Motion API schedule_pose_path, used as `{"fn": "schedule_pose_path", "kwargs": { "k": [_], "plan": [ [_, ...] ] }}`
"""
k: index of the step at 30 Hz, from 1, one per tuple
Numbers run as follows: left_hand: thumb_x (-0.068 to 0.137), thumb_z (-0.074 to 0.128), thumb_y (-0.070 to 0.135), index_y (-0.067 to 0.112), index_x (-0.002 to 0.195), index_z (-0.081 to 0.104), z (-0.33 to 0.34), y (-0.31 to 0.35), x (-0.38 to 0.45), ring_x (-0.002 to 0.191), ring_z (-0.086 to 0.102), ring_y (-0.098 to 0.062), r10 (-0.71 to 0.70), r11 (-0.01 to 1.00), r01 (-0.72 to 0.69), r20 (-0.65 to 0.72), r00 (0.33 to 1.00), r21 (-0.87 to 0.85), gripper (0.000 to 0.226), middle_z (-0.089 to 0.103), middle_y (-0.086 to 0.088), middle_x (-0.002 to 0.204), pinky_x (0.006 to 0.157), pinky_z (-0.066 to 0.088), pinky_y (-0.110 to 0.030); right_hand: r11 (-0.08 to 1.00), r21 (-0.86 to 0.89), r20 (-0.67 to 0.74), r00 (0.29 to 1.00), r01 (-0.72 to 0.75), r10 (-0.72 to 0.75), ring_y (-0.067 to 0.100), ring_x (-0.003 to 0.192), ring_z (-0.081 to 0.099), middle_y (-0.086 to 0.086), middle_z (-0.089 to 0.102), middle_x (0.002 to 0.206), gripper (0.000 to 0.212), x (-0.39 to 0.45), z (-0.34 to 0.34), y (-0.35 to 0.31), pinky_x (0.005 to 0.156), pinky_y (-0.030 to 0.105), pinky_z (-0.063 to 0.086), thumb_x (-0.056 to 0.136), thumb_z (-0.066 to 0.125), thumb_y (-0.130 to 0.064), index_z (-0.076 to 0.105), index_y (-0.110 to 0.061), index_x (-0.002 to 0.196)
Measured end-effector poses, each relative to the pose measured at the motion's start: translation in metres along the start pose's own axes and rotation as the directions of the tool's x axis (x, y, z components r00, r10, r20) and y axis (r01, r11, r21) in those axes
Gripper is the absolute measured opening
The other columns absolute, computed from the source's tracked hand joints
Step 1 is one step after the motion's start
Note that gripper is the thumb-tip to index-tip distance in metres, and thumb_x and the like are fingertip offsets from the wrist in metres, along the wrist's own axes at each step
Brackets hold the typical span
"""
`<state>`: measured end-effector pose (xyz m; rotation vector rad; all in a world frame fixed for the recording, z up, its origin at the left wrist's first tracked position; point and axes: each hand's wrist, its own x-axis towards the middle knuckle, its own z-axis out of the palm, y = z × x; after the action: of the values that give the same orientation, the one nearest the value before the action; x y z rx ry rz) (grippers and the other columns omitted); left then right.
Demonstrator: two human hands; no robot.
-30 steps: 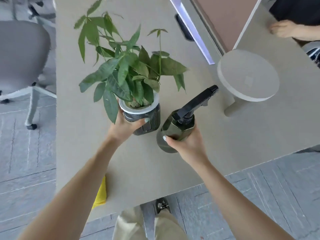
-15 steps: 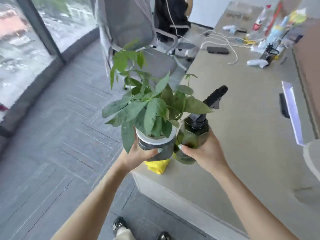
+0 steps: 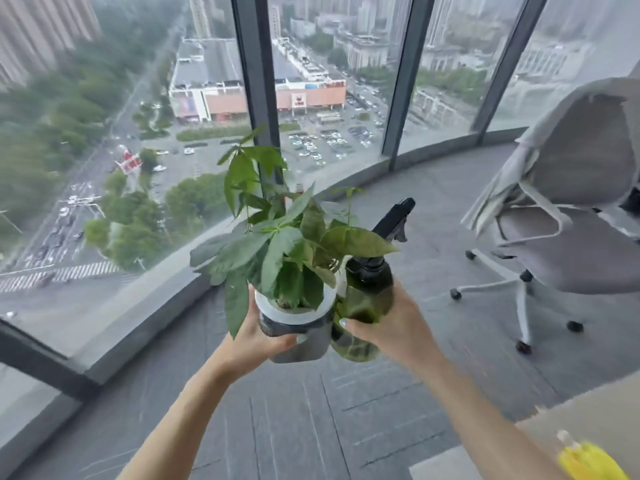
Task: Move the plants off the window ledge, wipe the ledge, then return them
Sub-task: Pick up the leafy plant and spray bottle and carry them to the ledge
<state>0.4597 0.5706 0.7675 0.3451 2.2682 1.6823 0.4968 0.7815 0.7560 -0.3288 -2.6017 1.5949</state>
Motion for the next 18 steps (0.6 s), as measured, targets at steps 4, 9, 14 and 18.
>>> {"fn": "schedule_pose_path", "kwargs": {
  "k": [4, 9, 14, 18],
  "plan": [
    [0.073, 0.072, 0.003, 0.023, 0.128, 0.02, -0.12, -0.039, -0.012, 0.089, 0.047, 0.014, -0.112, 0.993, 0.116, -0.19, 0.976, 0.01, 0.078, 0.04, 0.025, 0.106, 0.068, 0.038, 0.006, 0.995, 0.029, 0.183, 0.978, 0.096, -0.1, 0.002, 0.092, 0.061, -0.016, 0.066, 0.097, 0.055, 0.046, 0.116, -0.054, 0.076, 0.021, 0.05, 0.058, 0.082, -0.032, 0.052, -0.04, 0.103],
    [0.072, 0.072, -0.001, 0.028, 0.119, 0.018, -0.235, -0.068, -0.042, 0.074, 0.044, 0.029, -0.147, 0.985, 0.171, -0.465, 0.873, 0.011, 0.076, 0.036, 0.029, 0.096, 0.063, 0.034, 0.009, 0.985, 0.079, 0.408, 0.896, 0.156, -0.175, -0.004, 0.09, 0.055, -0.024, 0.06, 0.094, 0.058, 0.082, 0.254, -0.121, 0.075, 0.021, 0.047, 0.061, 0.081, -0.027, 0.046, -0.042, 0.104],
    [0.07, 0.075, 0.002, 0.03, 0.116, 0.035, -0.326, -0.114, -0.067, 0.081, 0.049, 0.026, -0.195, 0.976, 0.214, -0.626, 0.755, -0.046, 0.067, 0.042, 0.03, 0.097, 0.063, 0.035, 0.008, 0.986, 0.097, 0.593, 0.788, 0.137, -0.168, 0.01, 0.095, 0.06, -0.012, 0.064, 0.099, 0.055, 0.112, 0.376, -0.17, 0.084, 0.039, 0.054, 0.053, 0.078, -0.032, 0.05, -0.037, 0.1],
    [0.064, 0.077, 0.006, 0.069, 0.091, 0.039, -0.387, -0.143, -0.063, 0.087, 0.049, 0.029, -0.178, 0.981, 0.178, -0.695, 0.696, -0.074, 0.078, 0.057, 0.045, 0.091, 0.074, 0.041, 0.004, 0.983, 0.08, 0.681, 0.711, 0.164, -0.174, 0.012, 0.097, 0.061, -0.012, 0.064, 0.1, 0.054, 0.143, 0.453, -0.201, 0.086, 0.04, 0.053, 0.054, 0.079, -0.034, 0.052, -0.035, 0.101]
  ]
}}
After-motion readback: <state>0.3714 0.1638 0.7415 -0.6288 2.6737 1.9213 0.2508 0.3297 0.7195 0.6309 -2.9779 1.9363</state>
